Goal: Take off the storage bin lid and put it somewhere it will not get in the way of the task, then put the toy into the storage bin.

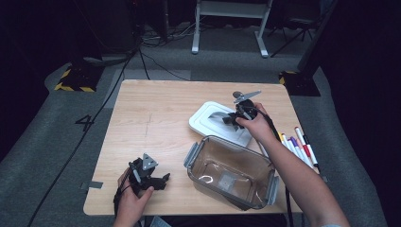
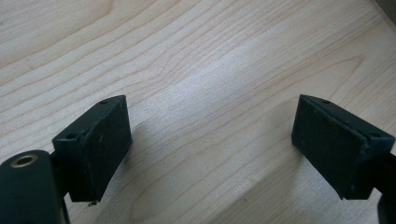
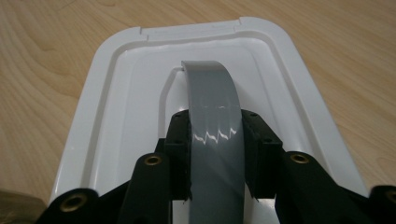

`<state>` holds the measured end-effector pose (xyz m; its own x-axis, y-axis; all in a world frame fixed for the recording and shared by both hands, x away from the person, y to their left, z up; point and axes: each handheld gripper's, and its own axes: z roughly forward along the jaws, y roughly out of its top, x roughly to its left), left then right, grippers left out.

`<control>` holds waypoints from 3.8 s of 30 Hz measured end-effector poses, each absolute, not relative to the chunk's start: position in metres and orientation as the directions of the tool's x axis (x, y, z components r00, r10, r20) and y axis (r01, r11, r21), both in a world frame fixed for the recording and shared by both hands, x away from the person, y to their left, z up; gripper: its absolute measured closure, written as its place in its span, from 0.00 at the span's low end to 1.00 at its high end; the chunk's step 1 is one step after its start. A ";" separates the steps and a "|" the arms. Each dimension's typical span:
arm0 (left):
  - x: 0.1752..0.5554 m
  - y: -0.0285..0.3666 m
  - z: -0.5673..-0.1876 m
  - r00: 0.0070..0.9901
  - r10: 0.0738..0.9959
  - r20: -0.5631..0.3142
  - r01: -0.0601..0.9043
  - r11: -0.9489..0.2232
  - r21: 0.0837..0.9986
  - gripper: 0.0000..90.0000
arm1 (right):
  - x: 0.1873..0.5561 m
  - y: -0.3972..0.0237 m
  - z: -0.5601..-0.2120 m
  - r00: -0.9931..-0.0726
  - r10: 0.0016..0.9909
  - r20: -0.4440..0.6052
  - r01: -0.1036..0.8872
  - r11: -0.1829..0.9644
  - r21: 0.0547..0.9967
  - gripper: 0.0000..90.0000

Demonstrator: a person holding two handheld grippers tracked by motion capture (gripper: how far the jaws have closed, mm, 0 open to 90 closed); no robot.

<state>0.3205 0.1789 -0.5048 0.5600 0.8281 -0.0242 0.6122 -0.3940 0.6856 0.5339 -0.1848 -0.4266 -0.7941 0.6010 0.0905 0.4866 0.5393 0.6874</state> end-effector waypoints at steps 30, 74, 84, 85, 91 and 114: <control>0.321 0.179 -0.505 0.559 0.829 -0.024 0.613 -0.394 0.685 0.13 | 0.521 -0.201 -0.442 -0.840 0.537 0.077 0.429 0.572 0.699 0.62; 0.323 0.177 -0.505 0.552 0.833 -0.021 0.619 -0.393 0.680 0.09 | 0.462 -0.292 -0.460 -0.526 0.848 0.062 0.748 0.426 0.509 0.75; 0.323 0.177 -0.505 0.552 0.833 -0.021 0.619 -0.393 0.680 0.09 | 0.465 -0.287 -0.471 -0.488 0.868 0.088 0.786 0.394 0.477 0.81; 0.323 0.177 -0.505 0.552 0.833 -0.021 0.619 -0.393 0.680 0.09 | 0.465 -0.287 -0.471 -0.461 0.884 0.079 0.798 0.375 0.472 0.83; 0.323 0.177 -0.505 0.553 0.833 -0.021 0.619 -0.393 0.680 0.09 | 0.464 -0.292 -0.469 -0.387 0.912 0.139 0.835 0.283 0.472 0.86; 0.325 0.176 -0.506 0.558 0.830 -0.022 0.619 -0.398 0.677 0.07 | 0.437 -0.302 -0.376 -0.501 0.849 0.166 0.704 0.288 0.649 0.86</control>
